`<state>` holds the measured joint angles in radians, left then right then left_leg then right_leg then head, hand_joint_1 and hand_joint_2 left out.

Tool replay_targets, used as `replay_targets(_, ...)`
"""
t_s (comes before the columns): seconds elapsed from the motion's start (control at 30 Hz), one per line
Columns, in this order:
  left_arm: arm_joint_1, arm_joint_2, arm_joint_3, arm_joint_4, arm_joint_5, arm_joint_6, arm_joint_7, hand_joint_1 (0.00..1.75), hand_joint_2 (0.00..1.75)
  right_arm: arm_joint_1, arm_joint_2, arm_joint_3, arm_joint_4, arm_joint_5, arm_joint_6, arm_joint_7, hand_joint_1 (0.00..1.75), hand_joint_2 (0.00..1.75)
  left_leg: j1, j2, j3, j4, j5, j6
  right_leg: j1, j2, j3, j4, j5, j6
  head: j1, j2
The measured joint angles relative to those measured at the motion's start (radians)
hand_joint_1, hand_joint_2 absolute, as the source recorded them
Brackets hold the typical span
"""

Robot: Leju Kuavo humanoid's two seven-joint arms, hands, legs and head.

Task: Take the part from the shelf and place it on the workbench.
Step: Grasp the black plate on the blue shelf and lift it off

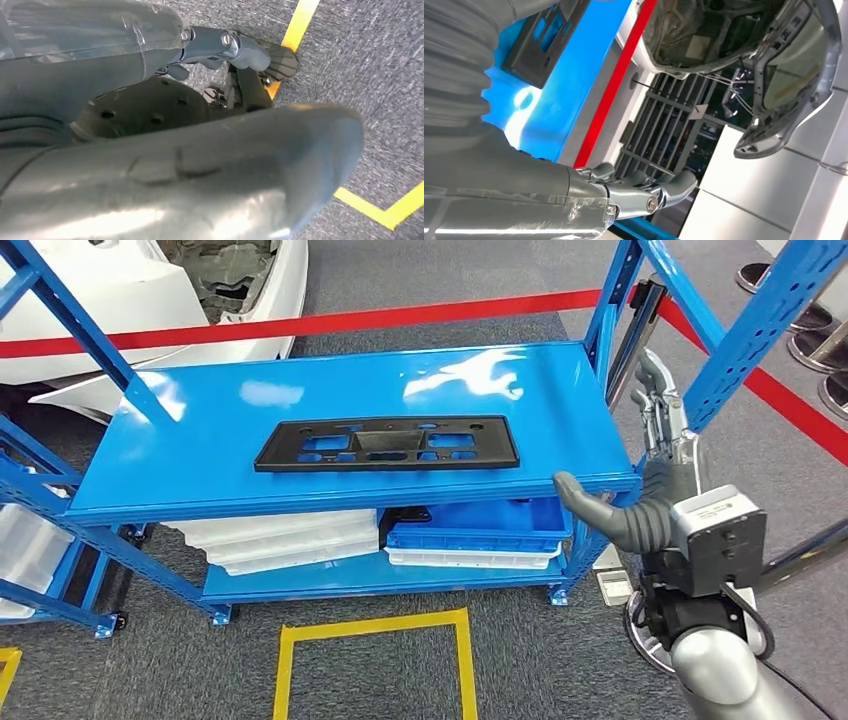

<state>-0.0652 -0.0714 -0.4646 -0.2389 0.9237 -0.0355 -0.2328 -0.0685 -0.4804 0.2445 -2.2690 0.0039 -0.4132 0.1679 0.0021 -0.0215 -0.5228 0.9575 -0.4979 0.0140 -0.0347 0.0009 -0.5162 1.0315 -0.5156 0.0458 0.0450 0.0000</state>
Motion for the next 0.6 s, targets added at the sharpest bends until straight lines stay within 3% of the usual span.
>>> replay_targets(0.07, 0.001, -0.001, 0.000, 0.000, 0.004, 0.000, 0.000, 0.00, 0.00, 0.005, -0.002, -0.005, 0.000, 0.002, 0.000, 0.002, 0.00, 1.75, 0.008, 0.001, 0.048, -0.050, 0.005, 0.005, 0.000, -0.001, -0.006, 0.043, -0.014, 0.005, 0.001, 0.000)
replay_targets(0.1, 0.001, -0.002, 0.000, 0.000, 0.005, 0.000, 0.001, 0.00, 0.00, 0.008, -0.003, -0.009, 0.001, 0.003, 0.000, 0.003, 0.00, 1.75, 0.014, 0.002, 0.065, -0.061, 0.007, 0.004, -0.002, 0.000, -0.027, 0.085, -0.039, 0.006, 0.003, 0.000)
replay_targets(0.17, 0.002, -0.002, -0.001, 0.000, 0.006, 0.000, 0.002, 0.00, 0.00, 0.018, -0.004, -0.015, 0.001, 0.005, -0.001, 0.006, 0.00, 1.75, 0.027, 0.002, 0.081, -0.065, -0.001, -0.005, -0.007, 0.003, -0.094, 0.181, -0.084, 0.019, 0.006, 0.000)
replay_targets(0.2, 0.003, -0.003, -0.002, 0.000, 0.006, 0.000, 0.002, 0.00, 0.00, 0.024, -0.005, -0.017, 0.001, 0.006, -0.001, 0.007, 0.00, 1.75, 0.035, 0.002, 0.089, -0.064, -0.009, -0.014, -0.013, 0.003, -0.120, 0.205, -0.086, 0.029, 0.009, 0.000)
replay_targets(0.23, 0.005, -0.003, -0.004, 0.000, 0.006, 0.000, 0.003, 0.00, 0.00, 0.028, -0.005, -0.018, 0.001, 0.006, -0.001, 0.007, 0.00, 1.75, 0.044, 0.001, 0.098, -0.061, -0.018, -0.024, -0.020, 0.002, -0.131, 0.197, -0.067, 0.040, 0.009, 0.000)
replay_targets(0.27, 0.007, -0.004, -0.006, 0.000, 0.007, 0.000, 0.004, 0.00, 0.00, 0.030, -0.006, -0.020, 0.001, 0.007, 0.000, 0.007, 0.00, 1.75, 0.057, 0.000, 0.108, -0.055, -0.030, -0.037, -0.029, 0.001, -0.124, 0.153, -0.029, 0.055, 0.010, 0.000)
replay_targets(0.33, 0.008, 0.000, -0.008, 0.001, 0.008, 0.000, 0.006, 0.00, 0.00, 0.034, -0.005, -0.022, 0.003, 0.010, 0.001, 0.008, 0.00, 1.75, 0.076, -0.003, 0.123, -0.032, -0.063, -0.070, -0.042, 0.001, -0.101, 0.060, 0.035, 0.092, 0.017, 0.000)
replay_targets(0.37, 0.007, 0.002, -0.009, 0.001, 0.008, 0.000, 0.007, 0.00, 0.00, 0.036, -0.005, -0.023, 0.005, 0.012, 0.002, 0.008, 0.00, 1.75, 0.080, -0.003, 0.124, -0.018, -0.079, -0.086, -0.044, 0.001, -0.097, 0.035, 0.034, 0.091, 0.027, 0.000)
replay_targets(0.4, 0.005, 0.004, -0.011, 0.002, 0.008, 0.000, 0.008, 0.00, 0.00, 0.040, -0.005, -0.023, 0.006, 0.012, 0.002, 0.009, 0.00, 1.75, 0.079, -0.004, 0.122, -0.006, -0.093, -0.098, -0.044, 0.004, -0.102, 0.039, 0.023, 0.075, 0.031, 0.000)
replay_targets(0.47, 0.003, 0.004, -0.014, 0.002, 0.008, 0.001, 0.009, 0.00, 0.00, 0.047, -0.005, -0.025, 0.006, 0.013, 0.005, 0.010, 0.00, 1.75, 0.075, -0.002, 0.123, 0.011, -0.104, -0.112, -0.043, 0.005, -0.108, 0.060, -0.008, 0.020, 0.022, 0.000)
replay_targets(0.5, 0.002, 0.005, -0.016, 0.002, 0.007, 0.002, 0.011, 0.00, 0.00, 0.049, -0.005, -0.026, 0.006, 0.013, 0.006, 0.010, 0.00, 1.75, 0.074, -0.001, 0.118, 0.033, -0.097, -0.115, -0.042, 0.006, -0.105, 0.067, -0.009, 0.006, 0.007, 0.000)
replay_targets(0.53, 0.000, 0.005, -0.018, 0.002, 0.007, 0.004, 0.013, 0.00, 0.00, 0.048, -0.005, -0.027, 0.006, 0.013, 0.008, 0.008, 0.00, 1.75, 0.074, 0.004, 0.098, 0.076, -0.084, -0.116, -0.039, 0.004, -0.095, 0.068, -0.015, -0.001, -0.004, 0.000)
replay_targets(0.6, -0.004, 0.005, -0.022, 0.002, 0.005, 0.011, 0.017, 0.00, 0.00, 0.045, -0.006, -0.027, 0.006, 0.013, 0.014, 0.006, 0.00, 1.75, 0.068, 0.012, 0.012, 0.212, -0.078, -0.107, -0.028, 0.001, -0.067, 0.053, -0.022, -0.008, -0.015, 0.000)
